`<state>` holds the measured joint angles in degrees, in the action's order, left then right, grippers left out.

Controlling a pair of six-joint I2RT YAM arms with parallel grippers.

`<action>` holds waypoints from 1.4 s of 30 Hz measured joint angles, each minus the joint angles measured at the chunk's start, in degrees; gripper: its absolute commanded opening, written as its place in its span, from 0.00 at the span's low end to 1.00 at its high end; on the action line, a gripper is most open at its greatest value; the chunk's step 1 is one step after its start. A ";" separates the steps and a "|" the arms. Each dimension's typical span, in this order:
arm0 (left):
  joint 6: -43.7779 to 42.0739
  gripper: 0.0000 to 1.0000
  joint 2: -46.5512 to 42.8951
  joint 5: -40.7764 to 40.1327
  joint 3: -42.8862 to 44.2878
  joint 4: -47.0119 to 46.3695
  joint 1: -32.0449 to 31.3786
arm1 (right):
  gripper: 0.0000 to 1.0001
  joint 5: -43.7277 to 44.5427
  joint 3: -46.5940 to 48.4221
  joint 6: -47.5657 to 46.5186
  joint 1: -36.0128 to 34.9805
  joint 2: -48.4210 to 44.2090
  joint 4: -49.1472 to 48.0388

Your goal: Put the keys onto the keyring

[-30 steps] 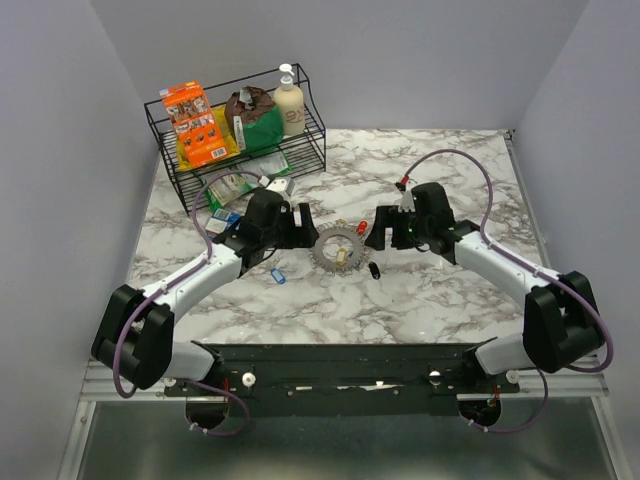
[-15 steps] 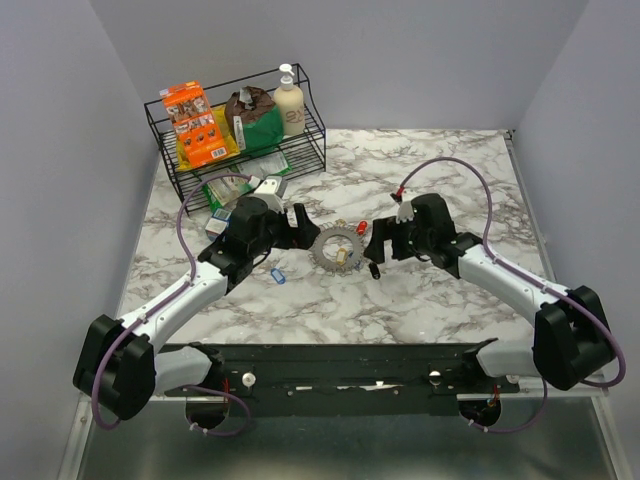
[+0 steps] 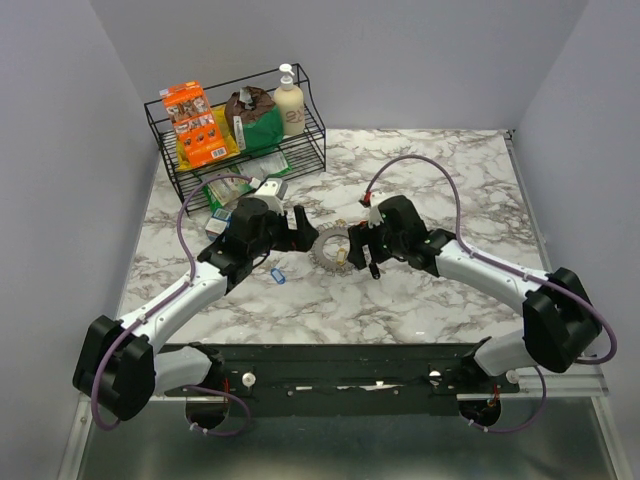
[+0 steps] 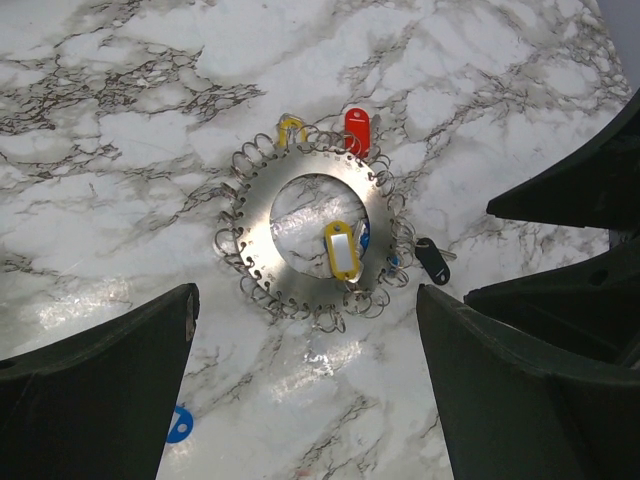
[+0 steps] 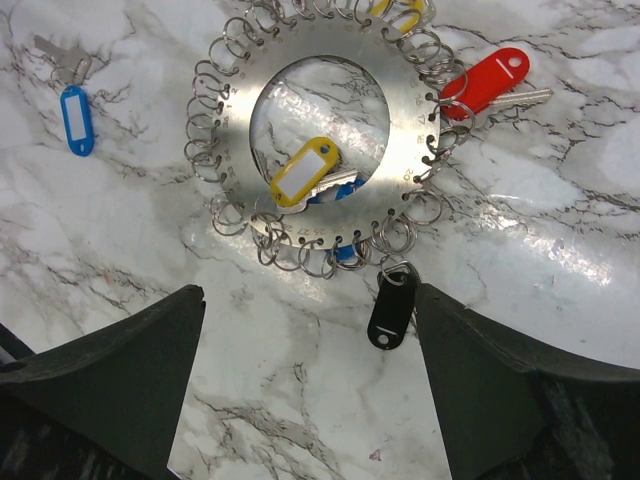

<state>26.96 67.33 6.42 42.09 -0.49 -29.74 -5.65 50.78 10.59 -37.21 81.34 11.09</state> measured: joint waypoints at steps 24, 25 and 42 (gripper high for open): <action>-0.15 0.99 -0.68 0.09 0.24 2.08 0.42 | 0.50 10.58 3.67 -1.66 -7.06 8.09 4.98; -0.13 0.99 -0.68 0.09 0.24 2.10 0.42 | 0.50 10.75 3.74 -1.66 -7.08 8.09 5.11; 0.09 0.99 -0.68 0.92 0.24 2.36 0.42 | 0.50 13.22 5.09 -1.05 -7.10 9.57 5.53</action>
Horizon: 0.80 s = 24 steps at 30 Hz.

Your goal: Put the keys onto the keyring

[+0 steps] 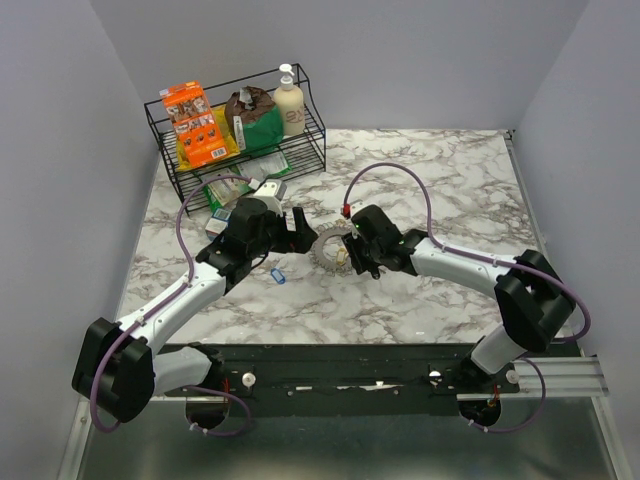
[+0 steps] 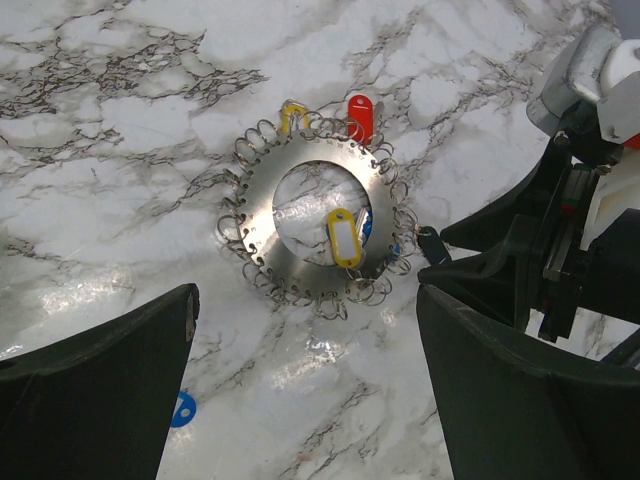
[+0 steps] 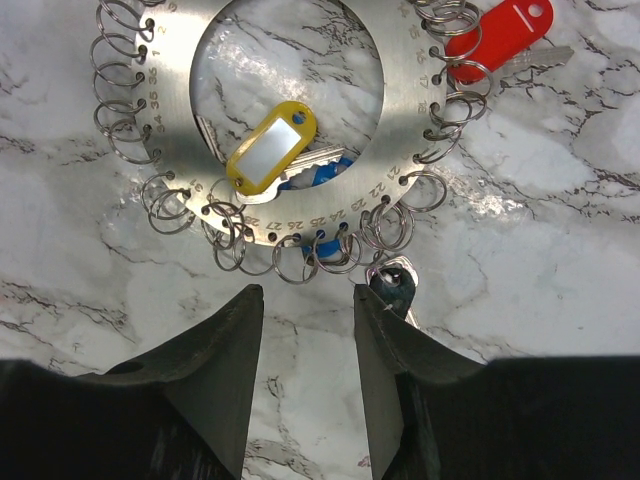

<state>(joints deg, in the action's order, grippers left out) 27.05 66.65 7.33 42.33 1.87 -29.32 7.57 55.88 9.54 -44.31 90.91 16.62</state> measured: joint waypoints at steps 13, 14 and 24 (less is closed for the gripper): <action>-0.02 0.99 0.00 0.24 -0.31 0.76 0.00 | 0.51 3.78 0.22 2.84 0.00 0.07 0.07; -0.02 0.99 0.00 0.24 -0.44 0.85 0.00 | 0.51 3.80 0.39 3.08 0.13 0.07 0.11; -0.04 0.99 0.13 0.28 -0.66 1.03 0.00 | 0.53 -2.56 1.73 5.09 7.37 -0.98 -0.28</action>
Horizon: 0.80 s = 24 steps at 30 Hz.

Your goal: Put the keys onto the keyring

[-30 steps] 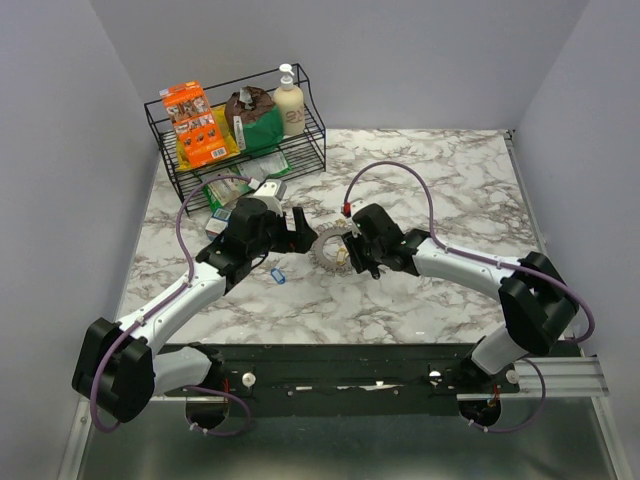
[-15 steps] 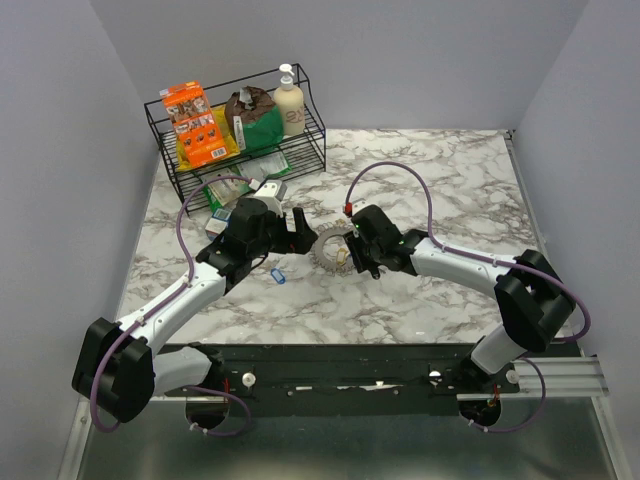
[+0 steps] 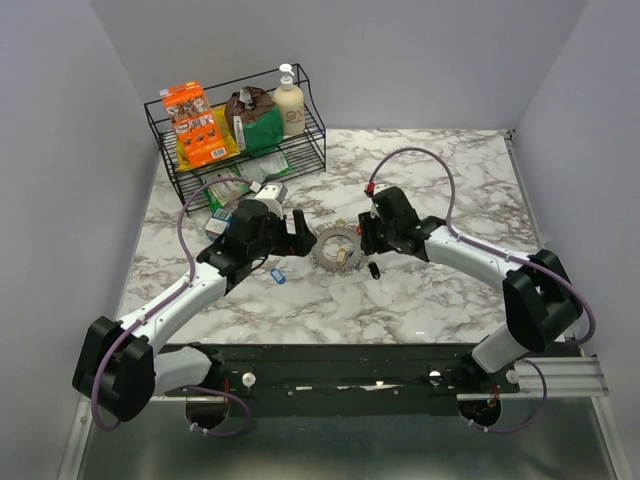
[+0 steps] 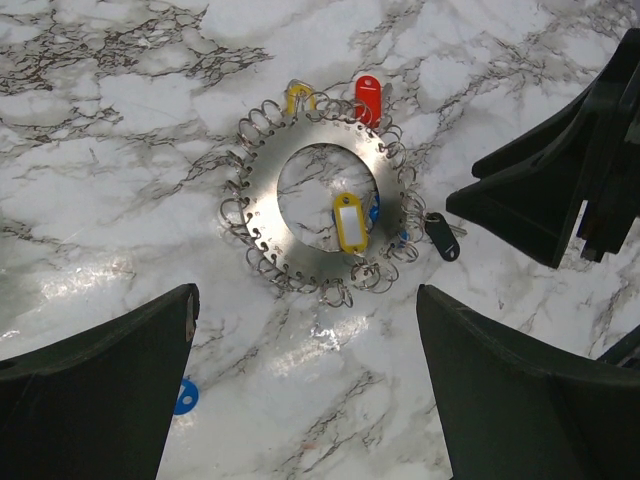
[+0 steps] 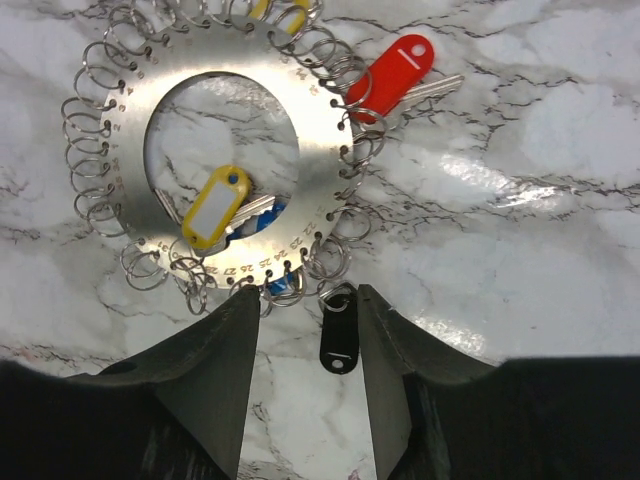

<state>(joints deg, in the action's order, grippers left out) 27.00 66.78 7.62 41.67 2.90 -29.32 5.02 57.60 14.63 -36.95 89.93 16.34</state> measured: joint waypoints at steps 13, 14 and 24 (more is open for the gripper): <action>-1.33 0.97 7.52 -0.09 4.46 4.13 0.00 | 0.53 -8.66 0.00 1.90 2.86 -0.37 -1.05; -1.49 0.97 8.15 -0.09 5.25 4.44 0.00 | 0.53 -9.03 0.00 1.92 3.06 -0.37 -1.11; -2.64 0.91 13.88 -0.07 11.26 5.86 0.00 | 0.53 -10.82 -0.28 2.34 4.04 -0.44 -1.75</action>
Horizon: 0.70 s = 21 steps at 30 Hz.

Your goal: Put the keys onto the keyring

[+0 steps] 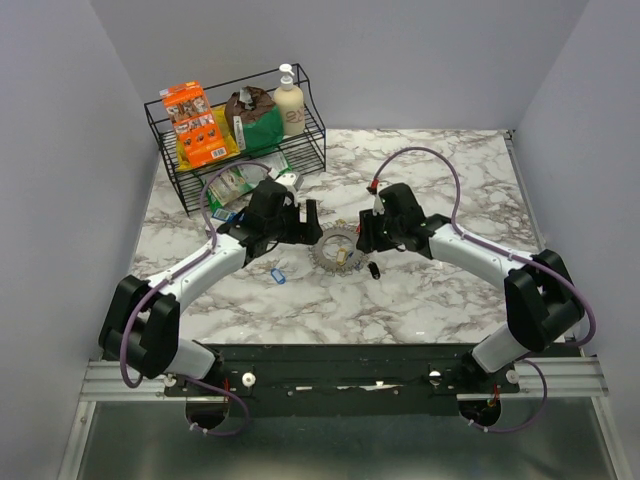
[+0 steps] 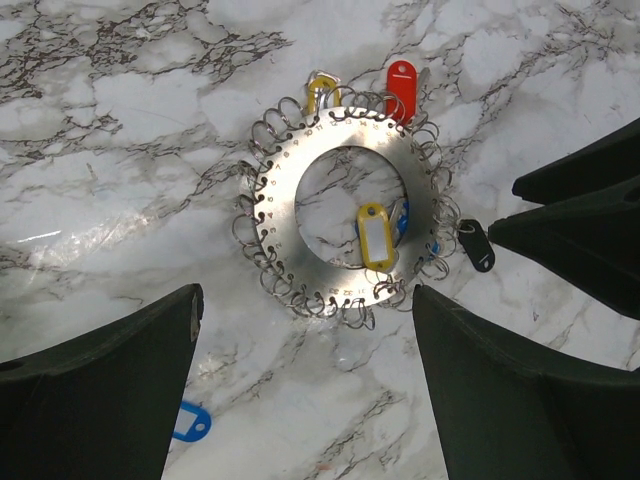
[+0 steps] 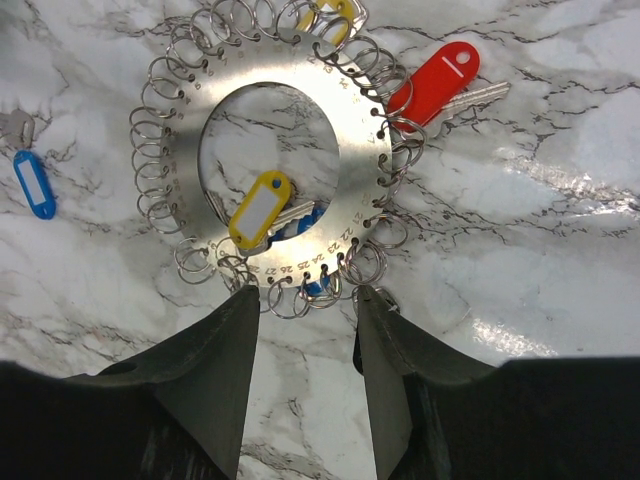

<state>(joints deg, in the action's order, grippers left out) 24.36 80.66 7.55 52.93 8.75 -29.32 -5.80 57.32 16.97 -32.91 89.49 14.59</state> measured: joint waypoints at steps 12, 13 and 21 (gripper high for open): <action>-2.03 0.79 12.26 -0.50 13.53 2.86 -0.39 | 0.59 -4.52 -4.31 1.66 5.22 -2.75 -1.36; -2.19 0.79 13.22 -0.50 14.73 3.21 -0.48 | 0.61 -5.31 -4.76 1.79 6.03 -3.06 -1.62; -2.45 0.70 20.90 -0.46 22.99 5.46 -1.53 | 0.79 -10.75 -8.83 3.13 12.09 -5.88 -3.06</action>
<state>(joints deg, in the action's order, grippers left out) 21.91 101.56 7.09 75.92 14.22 -30.85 -16.56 48.49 20.10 -20.82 83.61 11.53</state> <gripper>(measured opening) 0.718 0.731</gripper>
